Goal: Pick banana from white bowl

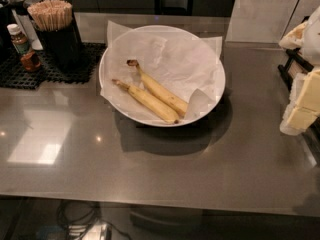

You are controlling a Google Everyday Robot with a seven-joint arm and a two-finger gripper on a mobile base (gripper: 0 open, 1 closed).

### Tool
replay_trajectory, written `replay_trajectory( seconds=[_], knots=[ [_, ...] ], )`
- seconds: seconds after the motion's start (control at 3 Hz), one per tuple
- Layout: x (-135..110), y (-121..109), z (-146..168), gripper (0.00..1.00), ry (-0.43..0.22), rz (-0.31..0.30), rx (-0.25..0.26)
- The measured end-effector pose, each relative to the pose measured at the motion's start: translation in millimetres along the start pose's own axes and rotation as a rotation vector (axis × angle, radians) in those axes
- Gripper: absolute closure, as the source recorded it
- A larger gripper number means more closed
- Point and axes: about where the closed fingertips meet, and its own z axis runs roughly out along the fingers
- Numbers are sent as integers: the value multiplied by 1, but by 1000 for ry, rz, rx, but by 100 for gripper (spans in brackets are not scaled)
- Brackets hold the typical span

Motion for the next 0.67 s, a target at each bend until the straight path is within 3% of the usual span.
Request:
replay_trajectory(
  seconds=[0.33,0.67],
  knots=[
    [0,0,0,0,0,0,0],
    [-12,7,1,0,-75,-63,-13]
  ],
)
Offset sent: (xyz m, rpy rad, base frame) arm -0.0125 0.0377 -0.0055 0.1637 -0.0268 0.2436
